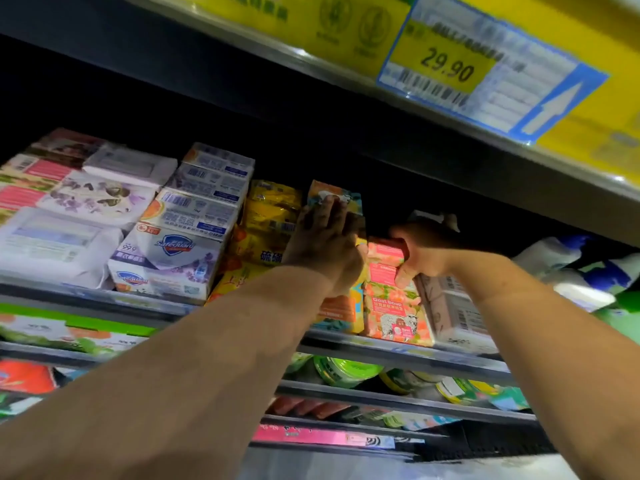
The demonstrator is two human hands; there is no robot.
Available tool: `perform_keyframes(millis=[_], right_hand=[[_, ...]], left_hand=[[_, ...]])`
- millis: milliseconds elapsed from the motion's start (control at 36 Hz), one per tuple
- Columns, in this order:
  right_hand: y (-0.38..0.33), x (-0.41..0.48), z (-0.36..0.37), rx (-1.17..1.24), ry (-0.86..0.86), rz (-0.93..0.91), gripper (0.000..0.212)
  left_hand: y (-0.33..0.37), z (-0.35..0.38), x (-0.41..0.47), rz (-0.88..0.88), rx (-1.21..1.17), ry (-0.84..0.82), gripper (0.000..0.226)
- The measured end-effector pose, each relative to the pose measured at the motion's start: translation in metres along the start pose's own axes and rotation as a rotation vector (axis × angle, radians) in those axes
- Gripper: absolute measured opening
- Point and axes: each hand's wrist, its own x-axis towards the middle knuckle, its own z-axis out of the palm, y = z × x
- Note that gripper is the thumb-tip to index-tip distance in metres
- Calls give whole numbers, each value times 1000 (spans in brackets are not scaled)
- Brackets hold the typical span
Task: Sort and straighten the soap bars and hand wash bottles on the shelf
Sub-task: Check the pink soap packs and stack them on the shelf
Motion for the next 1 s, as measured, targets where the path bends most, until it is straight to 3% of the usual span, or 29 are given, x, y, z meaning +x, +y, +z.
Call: perform_keyframes(millis=[83, 194, 306, 444, 556, 667, 750, 861, 917, 1000], right_hand=[[4, -9, 2, 82, 133, -31, 40], [7, -26, 11, 141, 258, -35, 55], [7, -57, 19, 317, 382, 24, 51], [-2, -98, 30, 680, 523, 2, 30], [-14, -126, 39, 839, 594, -29, 36], [-31, -156, 38, 1116, 537, -61, 28], [-47, -174, 39, 1364, 495, -56, 29], [-66, -197, 39, 1601, 393, -21, 26], [-75, -209, 39, 1655, 358, -15, 18], [-88, -224, 41, 1722, 326, -57, 13]], left_hand=[[6, -4, -3, -17, -33, -15, 63], [3, -1, 1, -9, -56, -21, 60], [1, 7, 10, 17, -30, -16, 58], [-16, 11, 27, -34, -309, -159, 52], [-16, -13, 14, -36, -424, -106, 42], [-4, -41, -32, -28, -309, -5, 58], [2, -49, -79, 142, -349, 24, 84], [5, -44, -130, 331, -215, 240, 105], [3, -41, -149, 406, -282, 280, 106], [3, -41, -174, 504, -438, 322, 89]])
